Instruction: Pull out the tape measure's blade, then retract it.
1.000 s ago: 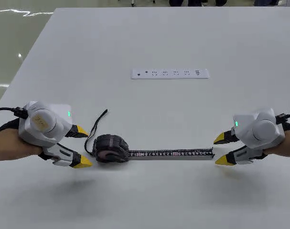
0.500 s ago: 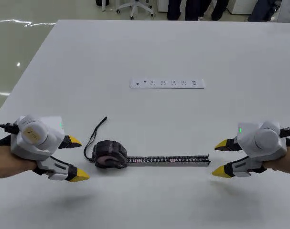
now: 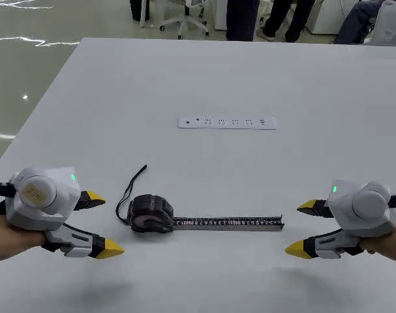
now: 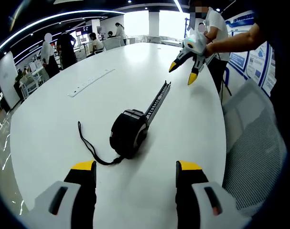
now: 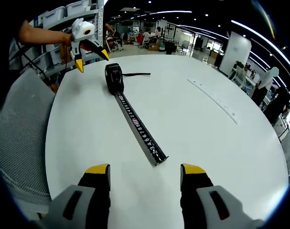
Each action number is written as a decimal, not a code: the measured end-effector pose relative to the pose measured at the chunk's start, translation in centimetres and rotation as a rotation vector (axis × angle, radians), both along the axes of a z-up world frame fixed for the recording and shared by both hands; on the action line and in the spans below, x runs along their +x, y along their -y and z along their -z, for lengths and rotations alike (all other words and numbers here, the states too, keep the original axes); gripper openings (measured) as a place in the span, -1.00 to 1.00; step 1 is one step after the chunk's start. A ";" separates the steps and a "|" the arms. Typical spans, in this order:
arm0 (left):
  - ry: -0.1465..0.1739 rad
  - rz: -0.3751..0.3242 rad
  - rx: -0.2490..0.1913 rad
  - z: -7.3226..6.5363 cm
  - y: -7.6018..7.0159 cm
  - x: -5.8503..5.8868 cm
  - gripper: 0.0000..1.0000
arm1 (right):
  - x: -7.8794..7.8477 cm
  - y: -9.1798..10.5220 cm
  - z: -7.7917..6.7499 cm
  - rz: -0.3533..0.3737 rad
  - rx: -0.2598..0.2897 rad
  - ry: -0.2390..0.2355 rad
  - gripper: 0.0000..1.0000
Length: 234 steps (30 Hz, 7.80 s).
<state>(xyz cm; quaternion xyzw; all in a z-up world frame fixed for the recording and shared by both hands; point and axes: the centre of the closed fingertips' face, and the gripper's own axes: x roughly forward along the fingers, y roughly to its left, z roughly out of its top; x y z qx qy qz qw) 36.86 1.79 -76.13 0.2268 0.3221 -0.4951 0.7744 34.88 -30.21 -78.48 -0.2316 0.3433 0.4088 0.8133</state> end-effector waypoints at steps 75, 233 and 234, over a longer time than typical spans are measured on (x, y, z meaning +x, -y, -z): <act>0.086 -0.319 -0.157 -5.1 0.9 -5.3 0.98 | -5.9 -2.4 -4.8 0.329 0.178 0.102 0.94; 0.057 -0.900 -0.078 2.4 4.1 4.7 0.62 | 3.1 -1.1 4.0 -0.557 0.067 -0.009 -0.68; 0.053 -0.904 -0.079 2.5 4.0 4.7 0.62 | 3.1 -1.1 4.0 -0.553 0.071 -0.010 -0.68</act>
